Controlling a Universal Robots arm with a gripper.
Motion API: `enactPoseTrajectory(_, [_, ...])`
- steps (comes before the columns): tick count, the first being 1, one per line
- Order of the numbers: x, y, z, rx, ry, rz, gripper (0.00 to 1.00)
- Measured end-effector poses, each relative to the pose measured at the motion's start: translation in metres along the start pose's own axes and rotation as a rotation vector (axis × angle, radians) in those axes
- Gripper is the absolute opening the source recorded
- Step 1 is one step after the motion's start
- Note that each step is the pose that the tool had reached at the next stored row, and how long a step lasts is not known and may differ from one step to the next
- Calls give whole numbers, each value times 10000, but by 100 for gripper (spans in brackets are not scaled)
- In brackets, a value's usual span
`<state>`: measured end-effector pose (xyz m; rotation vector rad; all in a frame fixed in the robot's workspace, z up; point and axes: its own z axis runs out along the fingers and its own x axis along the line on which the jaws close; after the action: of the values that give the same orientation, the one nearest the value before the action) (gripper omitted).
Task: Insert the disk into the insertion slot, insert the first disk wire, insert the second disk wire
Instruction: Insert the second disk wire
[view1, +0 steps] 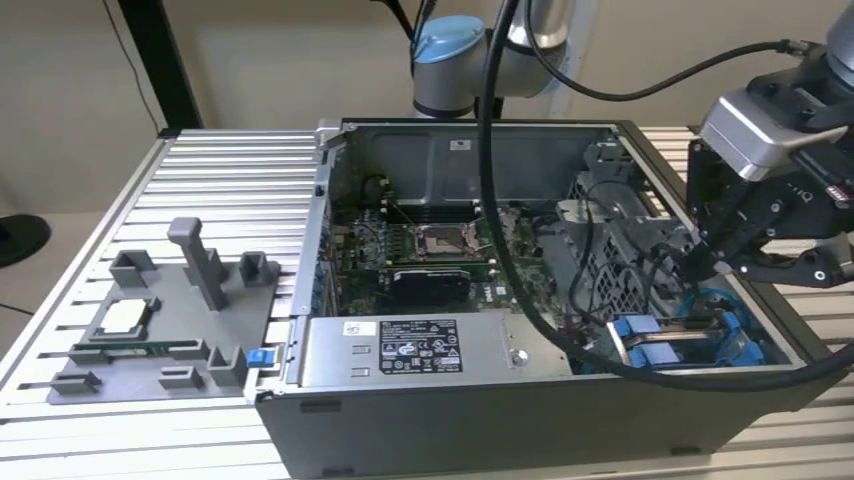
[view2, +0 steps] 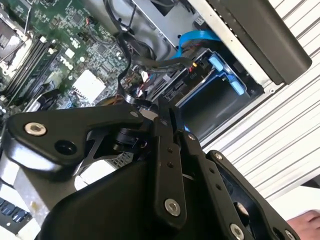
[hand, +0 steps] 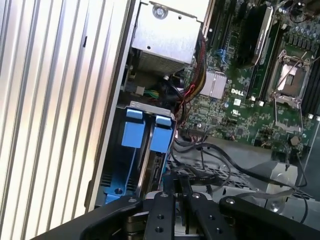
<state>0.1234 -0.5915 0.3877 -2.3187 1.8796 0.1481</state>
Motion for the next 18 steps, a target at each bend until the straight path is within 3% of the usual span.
enactPoseTrajectory(15, [28,95,188,541,113,-113,0])
enactPoseTrajectory(18, [36,97,237,603,126,-125,0])
